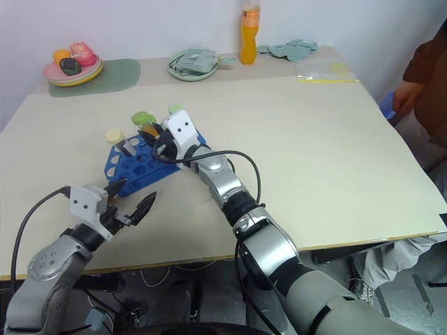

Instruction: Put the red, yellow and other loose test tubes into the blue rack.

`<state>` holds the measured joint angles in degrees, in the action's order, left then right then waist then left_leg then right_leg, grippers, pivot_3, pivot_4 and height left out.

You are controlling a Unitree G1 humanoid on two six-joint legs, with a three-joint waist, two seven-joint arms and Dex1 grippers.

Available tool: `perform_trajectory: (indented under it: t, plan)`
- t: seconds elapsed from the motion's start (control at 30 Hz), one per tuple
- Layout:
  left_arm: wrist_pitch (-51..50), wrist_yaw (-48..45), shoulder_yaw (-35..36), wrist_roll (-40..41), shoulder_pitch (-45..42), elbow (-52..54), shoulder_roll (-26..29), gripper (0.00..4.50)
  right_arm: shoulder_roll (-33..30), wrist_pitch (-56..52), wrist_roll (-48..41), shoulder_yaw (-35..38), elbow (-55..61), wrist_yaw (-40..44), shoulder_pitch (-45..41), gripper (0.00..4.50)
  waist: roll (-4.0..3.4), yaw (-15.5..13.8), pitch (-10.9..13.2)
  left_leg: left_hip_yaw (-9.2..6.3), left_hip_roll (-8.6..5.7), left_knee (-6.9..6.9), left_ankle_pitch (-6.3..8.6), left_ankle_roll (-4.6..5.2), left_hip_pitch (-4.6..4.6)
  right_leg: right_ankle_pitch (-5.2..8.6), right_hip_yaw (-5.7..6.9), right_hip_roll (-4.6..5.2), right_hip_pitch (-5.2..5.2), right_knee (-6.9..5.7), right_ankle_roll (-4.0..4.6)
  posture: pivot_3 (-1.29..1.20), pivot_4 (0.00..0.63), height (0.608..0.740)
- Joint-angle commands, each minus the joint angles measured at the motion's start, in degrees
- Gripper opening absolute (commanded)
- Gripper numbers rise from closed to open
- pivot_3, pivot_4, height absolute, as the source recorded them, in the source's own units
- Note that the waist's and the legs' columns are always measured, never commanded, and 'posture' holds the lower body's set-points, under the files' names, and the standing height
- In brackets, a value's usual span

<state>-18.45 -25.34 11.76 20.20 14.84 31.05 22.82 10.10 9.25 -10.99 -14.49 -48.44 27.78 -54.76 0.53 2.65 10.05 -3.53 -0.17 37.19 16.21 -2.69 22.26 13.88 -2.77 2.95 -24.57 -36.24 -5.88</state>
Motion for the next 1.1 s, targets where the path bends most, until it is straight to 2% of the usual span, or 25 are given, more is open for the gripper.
perform_trajectory:
  t: [0.03, 1.1]
  plan:
    - [1.3, -0.1, 0.5, 0.1, -0.1, 0.9, 0.0, 4.50, 8.8, 0.5, -0.8, 0.4, 1.7, -0.1, 2.4, 0.95, 0.00, 0.0, 0.0, 0.00, 0.00, 0.00, 0.00, 0.00, 0.00, 0.00, 0.00, 0.00, 0.00, 0.00, 0.00, 0.00, 0.150, 0.740]
    - [1.6, -0.2, 0.4, -0.1, 0.4, 1.0, 0.1, 4.50, 5.3, -1.6, -0.5, 0.2, 5.5, 0.3, 7.1, 0.95, 0.00, 0.0, 0.0, 0.00, 0.00, 0.00, 0.00, 0.00, 0.00, 0.00, 0.00, 0.00, 0.00, 0.00, 0.00, 0.00, 0.150, 0.740]
